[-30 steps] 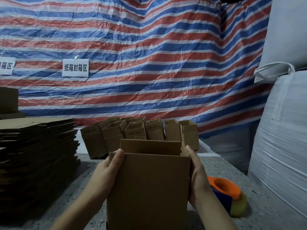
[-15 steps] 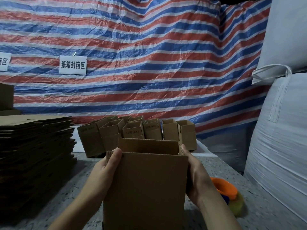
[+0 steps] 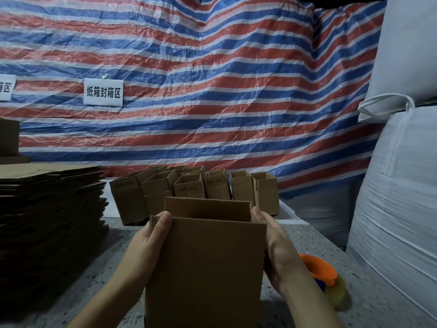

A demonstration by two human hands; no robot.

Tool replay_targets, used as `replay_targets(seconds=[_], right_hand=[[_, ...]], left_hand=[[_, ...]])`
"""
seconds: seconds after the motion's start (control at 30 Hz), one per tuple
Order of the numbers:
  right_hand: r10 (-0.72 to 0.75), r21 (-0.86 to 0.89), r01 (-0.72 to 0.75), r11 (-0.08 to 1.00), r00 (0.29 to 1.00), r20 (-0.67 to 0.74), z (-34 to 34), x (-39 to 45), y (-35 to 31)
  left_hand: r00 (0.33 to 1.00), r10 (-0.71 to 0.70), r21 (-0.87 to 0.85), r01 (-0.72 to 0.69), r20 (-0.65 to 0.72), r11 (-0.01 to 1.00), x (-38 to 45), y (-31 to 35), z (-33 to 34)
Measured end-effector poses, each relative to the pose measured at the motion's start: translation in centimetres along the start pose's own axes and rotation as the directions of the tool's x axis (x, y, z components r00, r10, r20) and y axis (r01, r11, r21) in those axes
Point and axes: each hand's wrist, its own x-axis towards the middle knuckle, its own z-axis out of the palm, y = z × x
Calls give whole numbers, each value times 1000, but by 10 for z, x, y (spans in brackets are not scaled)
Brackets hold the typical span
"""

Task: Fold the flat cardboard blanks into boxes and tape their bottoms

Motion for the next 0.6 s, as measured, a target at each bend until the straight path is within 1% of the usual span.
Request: replay_targets(seconds=[0.1,0.2,0.27,0.37,0.43,0.53,0.6], right_hand=[[-71,74,73,995,997,-35,6,-2,3],[-124,137,132,982,990,-61,12,-5,6],[-132,147,141,979,989,-68,12,-6,8],[-109,138,113,984,993,-33,7,-3,8],[-101,94,100,991,995,9,4,-3,6],[-111,-38,113,993,993,49,5,-4,5],[-90,-126,100,987,992,88,4,-5,3]], left_hand=[[1000,-20,13,20,-8,1000,3,3,1],[998,-55,80,52,36,995,15,8,1],[998,-54,117,49,36,992,19,9,1],[995,-86,78,83,42,993,20,9,2],[995,-86,81,82,58,993,17,11,3],[994,-77,87,70,77,994,15,20,7],[993,-83,84,76,83,994,14,23,9]])
